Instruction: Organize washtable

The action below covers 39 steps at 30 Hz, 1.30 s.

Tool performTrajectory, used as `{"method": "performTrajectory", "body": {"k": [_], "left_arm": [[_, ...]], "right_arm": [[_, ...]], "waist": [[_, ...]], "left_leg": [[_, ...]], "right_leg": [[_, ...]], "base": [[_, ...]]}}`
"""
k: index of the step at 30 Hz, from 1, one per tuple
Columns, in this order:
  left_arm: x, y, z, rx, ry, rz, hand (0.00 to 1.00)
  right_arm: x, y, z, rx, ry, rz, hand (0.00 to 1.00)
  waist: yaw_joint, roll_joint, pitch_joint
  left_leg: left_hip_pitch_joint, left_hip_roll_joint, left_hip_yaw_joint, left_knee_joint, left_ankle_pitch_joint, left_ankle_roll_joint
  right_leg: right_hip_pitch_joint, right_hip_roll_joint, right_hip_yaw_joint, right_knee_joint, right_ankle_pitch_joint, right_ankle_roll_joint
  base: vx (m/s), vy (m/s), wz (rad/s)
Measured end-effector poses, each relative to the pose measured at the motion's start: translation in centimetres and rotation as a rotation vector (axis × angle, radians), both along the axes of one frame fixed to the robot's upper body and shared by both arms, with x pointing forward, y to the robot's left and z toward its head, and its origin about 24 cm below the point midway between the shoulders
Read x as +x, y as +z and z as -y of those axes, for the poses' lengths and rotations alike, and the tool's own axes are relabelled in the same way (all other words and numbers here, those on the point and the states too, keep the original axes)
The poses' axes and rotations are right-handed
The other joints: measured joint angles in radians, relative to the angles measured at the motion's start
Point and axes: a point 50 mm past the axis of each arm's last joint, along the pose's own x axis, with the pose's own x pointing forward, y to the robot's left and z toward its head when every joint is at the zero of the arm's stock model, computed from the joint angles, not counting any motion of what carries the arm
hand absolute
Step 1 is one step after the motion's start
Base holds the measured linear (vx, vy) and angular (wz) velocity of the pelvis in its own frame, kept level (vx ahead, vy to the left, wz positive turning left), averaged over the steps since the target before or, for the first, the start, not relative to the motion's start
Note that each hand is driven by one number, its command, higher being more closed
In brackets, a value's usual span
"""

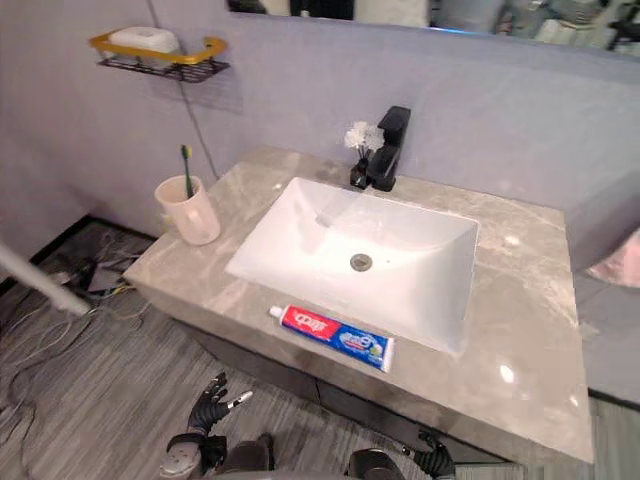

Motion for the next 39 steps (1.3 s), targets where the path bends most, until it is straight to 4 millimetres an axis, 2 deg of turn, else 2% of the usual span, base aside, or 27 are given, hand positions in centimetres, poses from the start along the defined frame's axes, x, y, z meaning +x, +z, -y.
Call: {"method": "performTrajectory", "body": {"k": [2, 4, 5, 7, 9, 11, 13, 17, 23, 24, 29, 30, 36, 39], "left_arm": [[-0.9, -0.5, -0.2, 0.002, 0.012, -0.035, 0.0], [-1.8, -0.9, -0.4, 0.004, 0.024, -0.067, 0.0], [-2.1, -1.2, -0.4, 0.004, 0.025, -0.092, 0.0], [-2.5, -1.7, -0.4, 0.003, 0.017, -0.122, 0.0], [-2.9, -2.1, -0.4, 0.005, 0.007, -0.154, 0.0], [-3.0, -2.3, -0.6, 0.011, -0.007, -0.175, 0.0], [-3.2, -2.4, -0.7, 0.019, -0.015, -0.186, 0.0], [-2.6, -2.4, -0.4, 0.023, -0.041, -0.176, 0.0], [-2.9, -2.5, -0.7, 0.027, -0.027, -0.188, 0.0], [-2.9, -2.5, -0.7, 0.028, -0.025, -0.189, 0.0], [-3.3, -2.6, -1.0, 0.033, -0.004, -0.196, 0.0], [-3.7, -2.2, -3.8, 0.093, 0.065, -0.206, 0.0], [-3.7, -2.2, -3.8, 0.092, 0.064, -0.206, 0.0], [-3.7, -2.3, -3.6, 0.083, 0.066, -0.208, 0.0]], "right_arm": [[0.7, 0.1, 0.0, -0.003, 0.005, 0.016, 0.0], [1.4, 0.3, 0.4, -0.014, 0.014, 0.031, 0.0], [1.9, 0.4, 0.7, -0.024, 0.024, 0.036, 0.0], [2.2, 0.4, 1.2, -0.042, 0.042, 0.032, 0.0], [2.2, 0.1, 1.5, -0.055, 0.056, 0.009, 0.0], [1.8, 0.0, 1.7, -0.059, 0.056, -0.008, 0.0], [1.5, -0.2, 1.7, -0.058, 0.055, -0.023, 0.0], [1.7, -0.4, 1.7, -0.053, 0.057, -0.03, 0.0], [1.3, -0.6, 2.0, -0.056, 0.05, -0.053, 0.0], [1.3, -0.6, 2.2, -0.061, 0.049, -0.053, 0.0], [0.6, -0.5, 3.3, -0.083, 0.007, -0.064, 0.0], [1.8, 0.3, 5.3, -0.136, -0.031, -0.029, 0.0], [1.8, 0.2, 5.3, -0.135, -0.034, -0.03, 0.0], [1.1, -0.1, 5.3, -0.112, -0.078, -0.05, 0.0]], "waist": [[0.001, 0.004, 0.002], [0.002, 0.016, -0.002], [0.0, 0.027, -0.005], [-0.001, 0.045, -0.007], [-0.001, 0.061, -0.01], [0.0, 0.065, -0.012], [-0.001, 0.063, -0.013], [0.0, 0.06, -0.014], [0.0, 0.059, -0.013], [-0.001, 0.049, -0.007], [-0.001, 0.048, -0.007], [-0.025, 0.049, -0.005], [-0.025, 0.05, -0.005], [-0.025, 0.05, -0.005]], "left_leg": [[0.028, -0.002, 0.069, -0.026, -0.007, 0.014], [0.058, -0.001, 0.129, -0.063, 0.002, 0.029], [0.079, -0.001, 0.156, -0.098, 0.014, 0.046], [0.104, -0.012, 0.18, -0.139, 0.032, 0.056], [0.124, -0.037, 0.178, -0.162, 0.051, 0.064], [0.137, -0.04, 0.169, -0.162, 0.052, 0.066], [0.145, -0.04, 0.157, -0.164, 0.054, 0.063], [0.156, -0.05, 0.13, -0.226, 0.108, 0.061], [0.205, -0.051, 0.113, -0.296, 0.133, 0.051], [0.21, -0.051, 0.113, -0.318, 0.14, 0.044], [0.223, -0.052, 0.106, -0.375, 0.143, 0.032], [0.292, -0.037, 0.031, -0.389, 0.14, 0.035], [0.293, -0.037, 0.031, -0.389, 0.14, 0.035], [0.294, -0.036, 0.031, -0.389, 0.14, 0.035]], "right_leg": [[0.003, -0.021, 0.02, -0.048, 0.038, 0.028], [0.003, -0.041, -0.012, -0.09, 0.09, 0.048], [0.003, -0.053, -0.076, -0.116, 0.125, 0.053], [0.008, -0.073, -0.167, -0.147, 0.158, 0.048], [0.037, -0.092, -0.161, -0.211, 0.186, 0.053], [0.067, -0.098, -0.168, -0.247, 0.194, 0.052], [0.085, -0.1, -0.185, -0.275, 0.204, 0.051], [0.102, -0.105, -0.217, -0.326, 0.25, 0.043], [0.13, -0.104, -0.234, -0.361, 0.261, 0.043], [0.129, -0.103, -0.233, -0.369, 0.268, 0.039], [0.128, -0.102, -0.234, -0.415, 0.298, 0.003], [0.167, -0.061, -0.262, -0.372, 0.264, 0.022], [0.167, -0.061, -0.262, -0.373, 0.264, 0.022], [0.172, -0.063, -0.267, -0.375, 0.264, 0.022]], "base": [[0.17, 0.247, -1.01], [0.15, 0.203, -0.96], [0.09, 0.099, -0.57], [0.08, 0.1, -0.51], [0.06, 0.091, -0.35], [0.02, 0.024, -0.06], [-0.02, -0.006, 0.09], [-0.08, -0.025, 0.13], [-0.15, -0.044, -0.04], [-0.23, -0.061, -0.06], [-0.16, -0.036, -0.15], [-0.06, -0.015, -0.1], [0.0, 0.0, 0.0], [0.0, 0.0, 0.02]]}}
